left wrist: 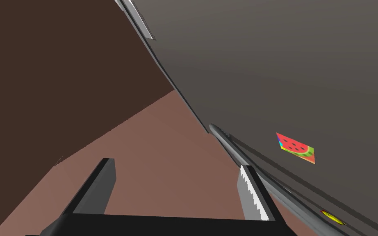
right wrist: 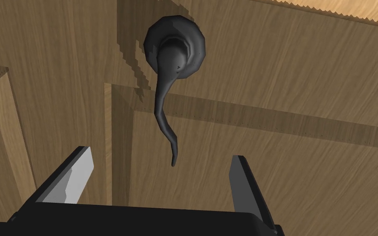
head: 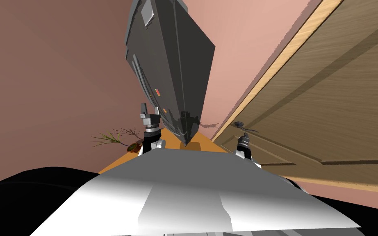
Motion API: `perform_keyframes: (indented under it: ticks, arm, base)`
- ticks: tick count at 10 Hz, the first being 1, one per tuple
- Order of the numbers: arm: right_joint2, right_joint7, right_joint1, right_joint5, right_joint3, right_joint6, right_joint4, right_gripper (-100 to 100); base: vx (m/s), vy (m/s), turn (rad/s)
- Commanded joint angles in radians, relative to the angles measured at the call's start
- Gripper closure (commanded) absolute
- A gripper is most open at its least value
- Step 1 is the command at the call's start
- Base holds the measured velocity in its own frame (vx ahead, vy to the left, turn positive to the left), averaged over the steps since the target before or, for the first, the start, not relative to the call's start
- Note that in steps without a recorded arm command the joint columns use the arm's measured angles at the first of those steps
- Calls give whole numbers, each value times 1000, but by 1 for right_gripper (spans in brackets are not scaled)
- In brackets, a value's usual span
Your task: Pull the door open
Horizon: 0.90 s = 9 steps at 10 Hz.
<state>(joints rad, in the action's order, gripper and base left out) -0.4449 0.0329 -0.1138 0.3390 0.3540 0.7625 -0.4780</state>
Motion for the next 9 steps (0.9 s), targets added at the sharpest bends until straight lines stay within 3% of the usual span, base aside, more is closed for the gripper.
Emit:
perform_keyframes:
  ticks: [1, 3, 9]
  arm:
    - [-5, 5, -13, -1, -2, 12, 31, -100]
    - [-2, -1, -9, 2, 2, 6, 20, -100]
    - [-2, -9, -14, 7, 11, 5, 27, -100]
  base:
    - [9, -12, 9]
    - [59, -36, 9]
    - [153, -138, 25]
